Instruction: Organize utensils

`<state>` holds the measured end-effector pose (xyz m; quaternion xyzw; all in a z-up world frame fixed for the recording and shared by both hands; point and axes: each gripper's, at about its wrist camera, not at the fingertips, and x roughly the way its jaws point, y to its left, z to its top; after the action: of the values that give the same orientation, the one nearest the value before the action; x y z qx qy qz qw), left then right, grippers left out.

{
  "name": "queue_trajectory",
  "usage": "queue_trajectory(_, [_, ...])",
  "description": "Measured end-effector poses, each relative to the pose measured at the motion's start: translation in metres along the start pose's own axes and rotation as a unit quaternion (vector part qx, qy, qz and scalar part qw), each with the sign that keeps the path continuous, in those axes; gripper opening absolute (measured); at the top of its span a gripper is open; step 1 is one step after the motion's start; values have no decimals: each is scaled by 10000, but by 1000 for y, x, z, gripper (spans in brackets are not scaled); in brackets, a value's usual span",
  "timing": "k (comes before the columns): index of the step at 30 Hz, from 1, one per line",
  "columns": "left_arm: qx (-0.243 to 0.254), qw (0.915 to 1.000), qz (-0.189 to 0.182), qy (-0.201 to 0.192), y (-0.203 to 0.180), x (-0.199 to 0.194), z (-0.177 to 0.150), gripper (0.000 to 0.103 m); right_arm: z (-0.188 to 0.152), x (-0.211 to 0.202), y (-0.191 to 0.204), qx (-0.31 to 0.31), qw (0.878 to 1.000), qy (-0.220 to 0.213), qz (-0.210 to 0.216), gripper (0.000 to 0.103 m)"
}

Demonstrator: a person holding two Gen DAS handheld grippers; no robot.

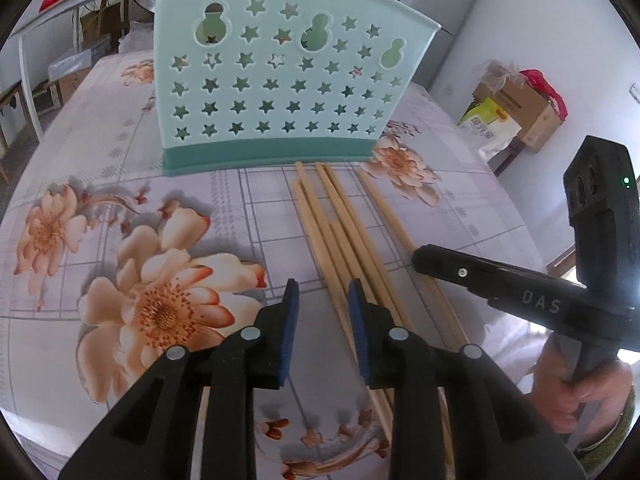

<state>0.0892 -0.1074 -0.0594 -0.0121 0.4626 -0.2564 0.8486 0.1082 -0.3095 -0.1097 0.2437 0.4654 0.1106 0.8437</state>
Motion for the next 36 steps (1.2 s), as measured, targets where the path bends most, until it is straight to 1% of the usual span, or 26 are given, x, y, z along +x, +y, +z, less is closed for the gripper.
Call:
queue_trajectory(6, [78,9995,291,-48,4,-3,1,24,-1,2,2,3,10000,-4,3,4])
queue_trajectory(10, [-56,9999,112,-58,7,-5,3,24,-1,2,2,22,10000,-20,20,4])
queue_trajectory(14, [92,9998,43,-145,-1,-8,5,24,0,2,1,34,10000,-25,30,4])
queue_trajectory(18, [323,9989,324,-52,-11,1,2,24,0,3,1,40,10000,-24,38,4])
queue_trajectory(24, [470,9967,650,-158,-12,3,1,24,0,3,0,52,10000,-40,60,4])
queue_trajectory(29, [451,9961,741,-183,-6,2,3,24,-1,3,0,40,9999,-52,81,4])
queue_trajectory(31, [462,9955,805,-198,-2,2,4,22,-1,3,1,15,10000,-52,77,4])
queue_trajectory(32, [462,9952,837,-199,1,2,5,15,-1,3,1,-1,10000,-52,78,4])
queue_trajectory(36, [360,9952,890,-192,16,-2,8,8,-2,4,1,-26,9999,-95,108,4])
